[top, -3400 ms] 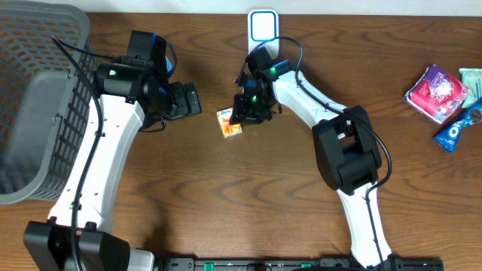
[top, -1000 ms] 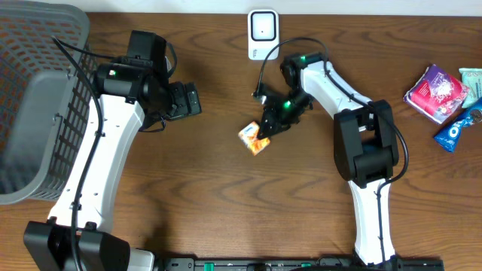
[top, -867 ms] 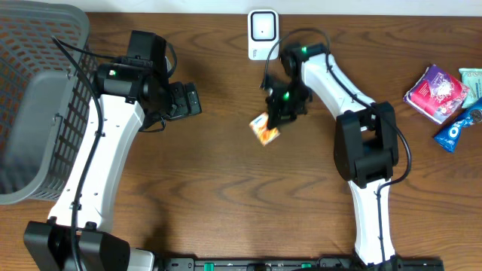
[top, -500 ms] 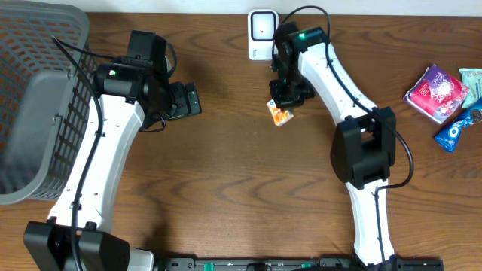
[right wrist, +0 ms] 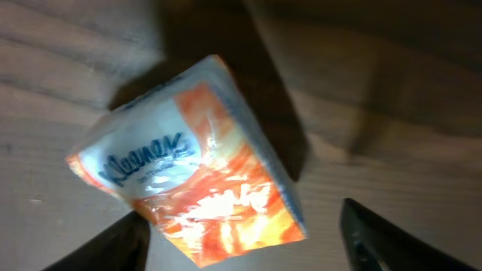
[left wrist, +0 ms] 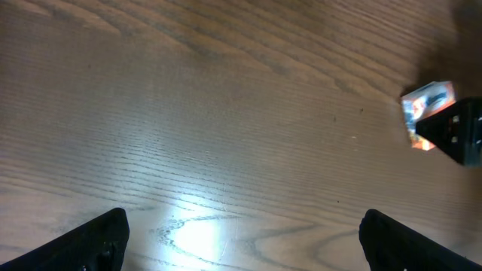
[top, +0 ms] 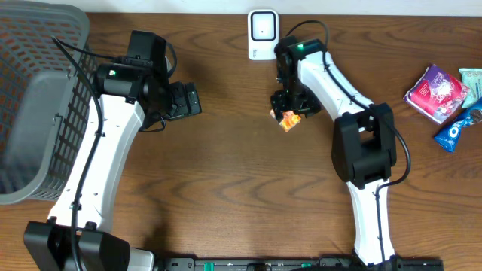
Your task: Scan the item barcode
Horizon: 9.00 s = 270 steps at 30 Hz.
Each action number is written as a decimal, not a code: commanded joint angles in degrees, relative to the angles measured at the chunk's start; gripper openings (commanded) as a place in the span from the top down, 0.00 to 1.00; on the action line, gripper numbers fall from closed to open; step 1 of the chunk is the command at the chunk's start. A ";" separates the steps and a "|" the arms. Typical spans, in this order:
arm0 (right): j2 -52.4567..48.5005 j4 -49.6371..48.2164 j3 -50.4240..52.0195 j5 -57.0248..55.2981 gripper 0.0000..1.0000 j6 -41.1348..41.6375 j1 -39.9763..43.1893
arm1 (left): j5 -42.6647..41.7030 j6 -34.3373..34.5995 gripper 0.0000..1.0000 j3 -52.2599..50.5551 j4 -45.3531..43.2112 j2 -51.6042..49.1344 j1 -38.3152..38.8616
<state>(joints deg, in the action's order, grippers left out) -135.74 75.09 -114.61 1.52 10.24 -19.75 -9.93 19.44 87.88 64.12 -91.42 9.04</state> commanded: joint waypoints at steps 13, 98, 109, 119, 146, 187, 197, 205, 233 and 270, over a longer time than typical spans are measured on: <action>0.09 -1.75 0.28 22.62 0.40 -14.16 8.22 | 0.57 -0.35 0.02 0.31 0.17 -0.24 -0.24; 1.95 -47.28 -8.37 -38.77 0.99 -12.02 -4.98 | 0.57 -0.35 0.02 0.31 0.20 -0.24 -0.24; 12.79 -24.39 -8.37 -41.90 0.99 3.10 15.39 | 0.57 -0.35 0.02 0.31 0.20 -0.24 -0.24; 12.37 -9.25 -8.31 -38.80 0.99 7.13 34.73 | 0.57 -0.35 0.02 0.31 0.17 -0.24 -0.24; 5.42 -11.26 -8.26 -24.98 0.01 10.78 47.63 | 0.57 -0.35 0.02 0.31 0.20 -0.24 -0.24; 50.47 17.33 -8.26 0.17 0.01 6.14 25.03 | 0.57 -0.35 0.02 0.31 0.20 -0.24 -0.24; 65.13 12.22 9.29 -3.54 0.01 6.71 7.02 | 0.57 -0.35 0.02 0.31 0.20 -0.24 -0.24; 82.99 4.37 35.34 0.20 0.01 12.07 5.77 | 0.57 -0.35 0.02 0.31 0.17 -0.24 -0.24; 92.26 -0.79 54.10 -2.49 0.01 3.91 5.88 | 0.57 -0.35 0.02 0.31 0.17 -0.24 -0.24; 131.25 -75.06 114.33 5.57 0.01 -12.28 17.62 | 0.57 -0.35 0.02 0.31 0.20 -0.24 -0.24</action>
<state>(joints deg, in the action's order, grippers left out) -6.26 -0.34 -1.34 6.76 -0.93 -1.96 -9.93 19.44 87.88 64.12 -91.42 9.06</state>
